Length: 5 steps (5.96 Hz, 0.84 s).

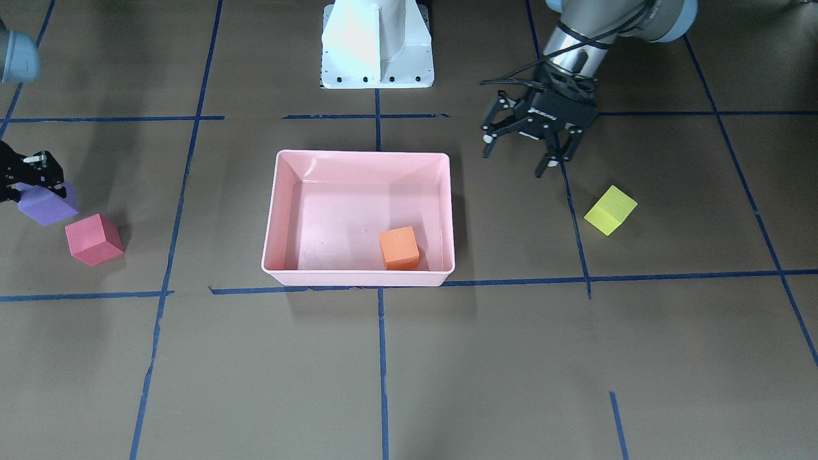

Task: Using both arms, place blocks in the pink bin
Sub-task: 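Move left gripper to yellow cube while right gripper grasps purple cube, then carry purple cube into bin with right gripper while left descends on yellow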

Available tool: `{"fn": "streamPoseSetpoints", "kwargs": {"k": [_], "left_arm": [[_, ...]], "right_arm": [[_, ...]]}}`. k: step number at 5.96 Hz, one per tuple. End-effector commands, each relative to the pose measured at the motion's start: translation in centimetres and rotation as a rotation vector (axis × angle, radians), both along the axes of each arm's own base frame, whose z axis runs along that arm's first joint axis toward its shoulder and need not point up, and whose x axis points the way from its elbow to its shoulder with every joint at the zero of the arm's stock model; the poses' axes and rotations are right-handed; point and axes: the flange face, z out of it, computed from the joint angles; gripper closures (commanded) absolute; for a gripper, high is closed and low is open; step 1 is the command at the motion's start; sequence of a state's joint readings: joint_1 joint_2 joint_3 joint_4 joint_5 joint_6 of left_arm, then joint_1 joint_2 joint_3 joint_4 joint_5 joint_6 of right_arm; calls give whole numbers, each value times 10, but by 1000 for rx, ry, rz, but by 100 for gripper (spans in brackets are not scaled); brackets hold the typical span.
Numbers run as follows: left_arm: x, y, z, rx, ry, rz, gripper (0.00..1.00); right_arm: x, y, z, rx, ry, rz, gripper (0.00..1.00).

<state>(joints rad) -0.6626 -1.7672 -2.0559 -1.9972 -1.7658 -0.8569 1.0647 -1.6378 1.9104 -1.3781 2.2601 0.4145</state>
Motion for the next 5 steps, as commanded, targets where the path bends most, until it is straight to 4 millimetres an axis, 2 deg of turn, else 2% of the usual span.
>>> {"fn": "streamPoseSetpoints", "kwargs": {"k": [1,2,3,4,5], "left_arm": [[-54,1,59,79,-138,108,1],[-79,-4,82,129,-200,170,1],[-88,-11,93,197,-250,215,1],[-95,-24,113,244,-301,269,1],[-105,-38,129,250,-306,319,1]], "right_arm": [[-1,2,-137,-66,-94,140,97],[-37,-5,-197,-162,-175,201,97],[-106,7,-264,-268,-234,235,97],[-165,22,-296,-293,-229,289,97],[-224,33,-313,-311,-208,340,96]]}}
